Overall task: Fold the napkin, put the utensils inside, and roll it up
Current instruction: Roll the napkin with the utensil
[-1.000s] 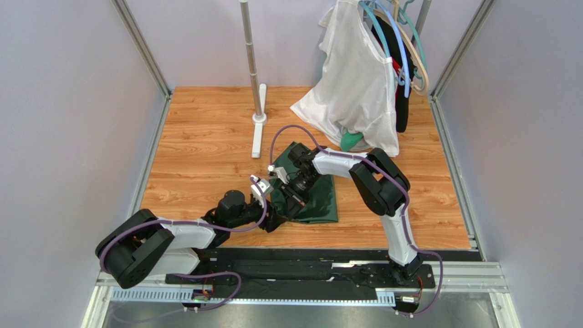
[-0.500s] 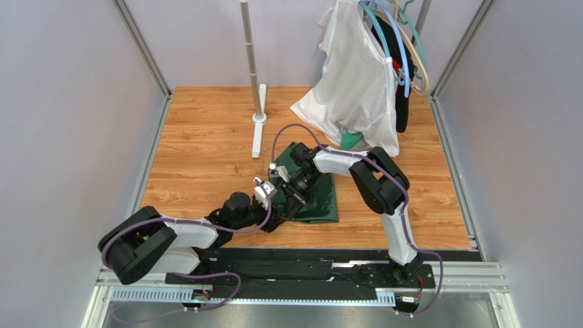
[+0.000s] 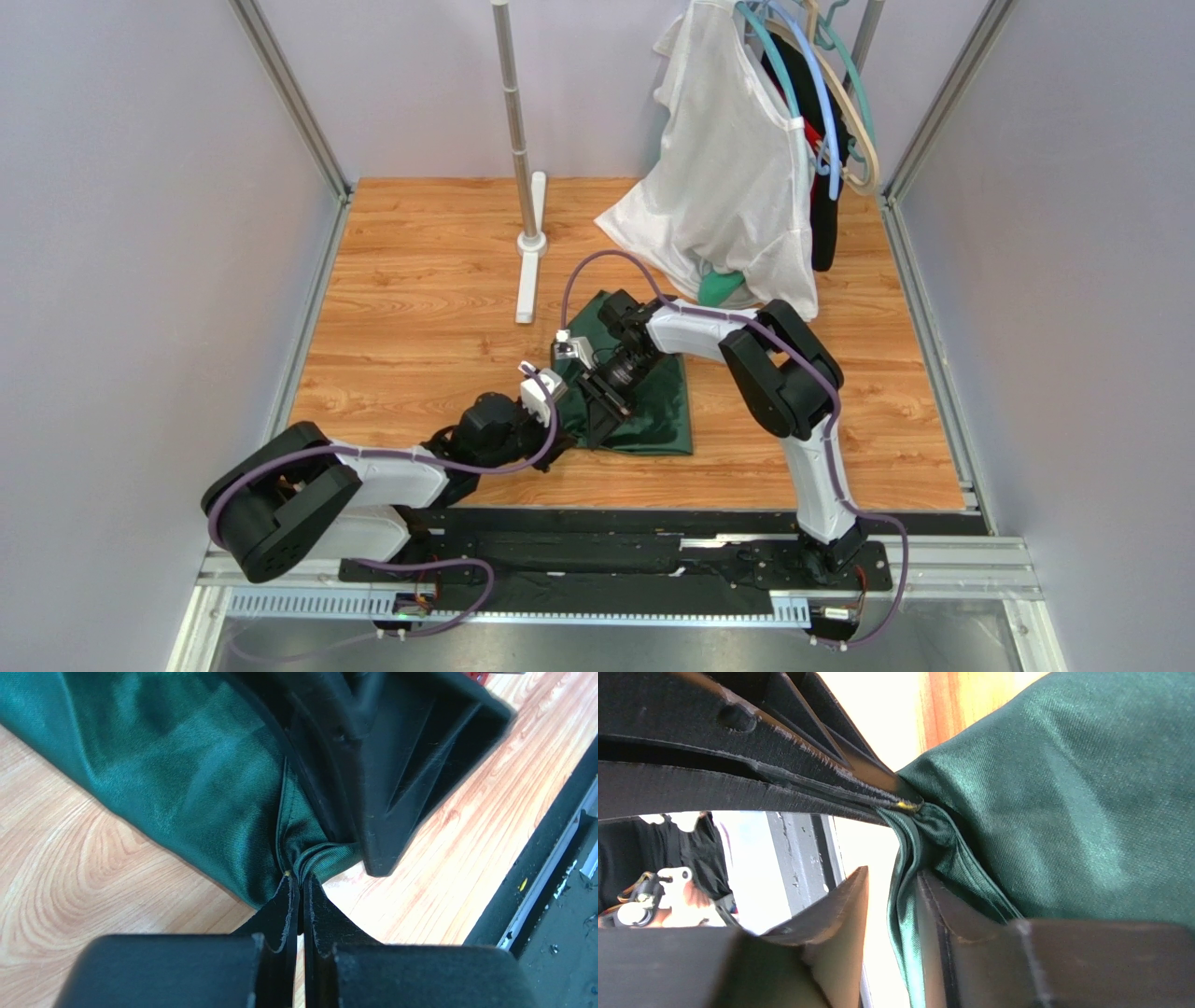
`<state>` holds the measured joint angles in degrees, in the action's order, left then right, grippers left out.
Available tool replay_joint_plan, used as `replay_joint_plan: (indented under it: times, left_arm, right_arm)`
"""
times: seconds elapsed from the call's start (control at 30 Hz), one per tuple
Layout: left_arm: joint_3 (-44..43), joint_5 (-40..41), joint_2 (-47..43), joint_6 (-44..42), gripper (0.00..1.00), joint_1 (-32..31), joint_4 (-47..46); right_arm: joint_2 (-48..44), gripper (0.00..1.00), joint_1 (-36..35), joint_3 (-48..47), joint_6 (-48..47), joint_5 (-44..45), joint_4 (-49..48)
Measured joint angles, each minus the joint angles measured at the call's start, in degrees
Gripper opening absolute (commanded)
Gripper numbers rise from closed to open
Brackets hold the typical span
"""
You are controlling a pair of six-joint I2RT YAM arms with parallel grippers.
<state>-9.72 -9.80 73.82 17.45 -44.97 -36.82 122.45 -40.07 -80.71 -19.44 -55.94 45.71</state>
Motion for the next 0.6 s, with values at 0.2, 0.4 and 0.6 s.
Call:
replay_joint_plan:
  times: [0.2,0.4,0.6]
  left_arm:
    - [0.5,0.7,-2.8,2.8,0.0,0.0,1.1]
    - [0.8,0.5,-4.9,5.5,0.0,0.5,3.0]
    - [0.8,-3.6,-4.9,9.4,0.0,6.0,4.4]
  right_arm:
    - [-6.8,0.57,2.2,5.6,3.4,0.0,-4.0]
    - [-21.7,0.62,4.9,14.1,9.0,4.3,-13.0]
    - [-34.8,0.63,5.4,27.8,15.0,14.4,-25.0]
